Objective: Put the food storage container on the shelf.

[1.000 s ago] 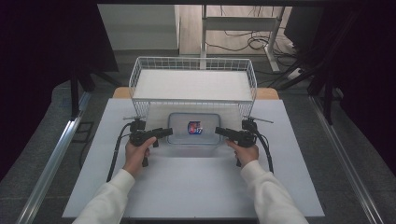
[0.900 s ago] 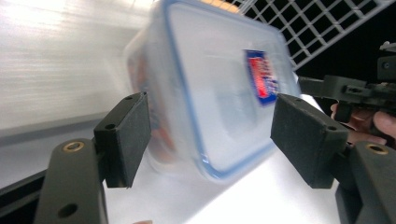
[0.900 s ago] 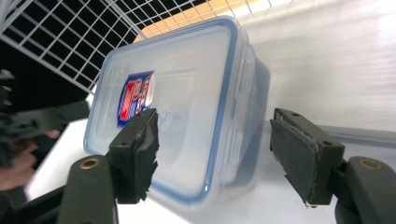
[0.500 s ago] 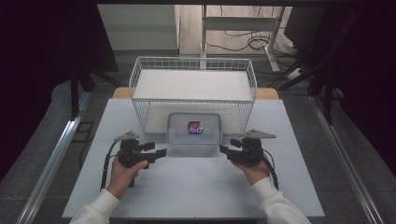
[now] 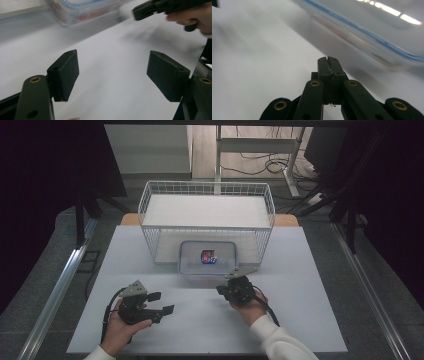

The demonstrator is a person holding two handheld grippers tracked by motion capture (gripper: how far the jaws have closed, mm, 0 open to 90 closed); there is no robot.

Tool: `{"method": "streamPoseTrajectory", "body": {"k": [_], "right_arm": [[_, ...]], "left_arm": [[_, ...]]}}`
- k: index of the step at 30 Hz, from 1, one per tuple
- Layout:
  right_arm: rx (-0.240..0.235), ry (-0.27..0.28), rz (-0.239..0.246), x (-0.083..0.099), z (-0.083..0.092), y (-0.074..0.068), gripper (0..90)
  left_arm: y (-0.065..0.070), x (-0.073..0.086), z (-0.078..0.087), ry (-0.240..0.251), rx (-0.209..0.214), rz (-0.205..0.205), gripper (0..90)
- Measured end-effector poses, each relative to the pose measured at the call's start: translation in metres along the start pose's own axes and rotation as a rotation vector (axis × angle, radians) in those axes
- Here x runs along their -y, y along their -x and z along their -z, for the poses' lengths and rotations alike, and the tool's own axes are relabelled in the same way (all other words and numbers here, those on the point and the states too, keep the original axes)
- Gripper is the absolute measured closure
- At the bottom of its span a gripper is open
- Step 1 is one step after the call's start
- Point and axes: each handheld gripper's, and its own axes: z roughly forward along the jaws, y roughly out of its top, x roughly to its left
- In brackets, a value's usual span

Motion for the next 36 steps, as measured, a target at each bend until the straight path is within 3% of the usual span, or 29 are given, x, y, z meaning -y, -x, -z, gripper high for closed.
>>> {"method": "streamPoseTrajectory", "body": {"k": [3,4,5,6,10,13,16,22,25,30,36], "right_arm": [[0.014,-0.015,0.016,-0.004,-0.013,-0.003,88.5],[0.023,-0.017,0.005,-0.009,-0.027,-0.003,88.6],[0.023,-0.017,0.005,-0.009,-0.027,-0.003,88.6],[0.034,-0.005,0.004,-0.013,-0.038,-0.002,88.6],[0.055,0.005,0.002,-0.02,-0.049,0.001,88.7],[0.027,0.01,-0.016,-0.023,-0.051,0.003,88.8],[0.044,0.015,0.008,-0.026,-0.052,-0.001,88.8],[0.069,0.06,-0.012,-0.038,-0.044,-0.002,88.8],[0.101,0.065,-0.029,-0.044,-0.043,0.003,88.8],[0.098,0.08,-0.088,-0.049,-0.049,0.019,88.8],[0.115,0.084,-0.115,-0.062,-0.06,0.029,88.8]], "left_arm": [[-0.002,0.0,0.001,0.003,-0.001,0.007,26.0],[-0.004,-0.001,0.001,0.002,-0.002,0.013,26.0],[-0.004,-0.001,0.001,0.002,-0.002,0.013,26.1],[-0.005,0.0,0.001,0.002,-0.007,0.012,26.1],[-0.005,0.001,0.002,-0.001,-0.014,0.005,26.1],[-0.007,0.001,0.004,-0.002,-0.017,0.011,26.1],[-0.007,0.001,0.006,0.003,-0.019,0.015,26.1],[-0.007,0.001,0.005,0.002,-0.015,0.02,26.1],[-0.007,0.001,0.005,0.001,-0.013,0.022,26.1],[-0.009,0.001,0.004,0.001,-0.013,0.022,26.1],[-0.01,0.001,0.003,-0.004,-0.013,0.021,26.1]]}}
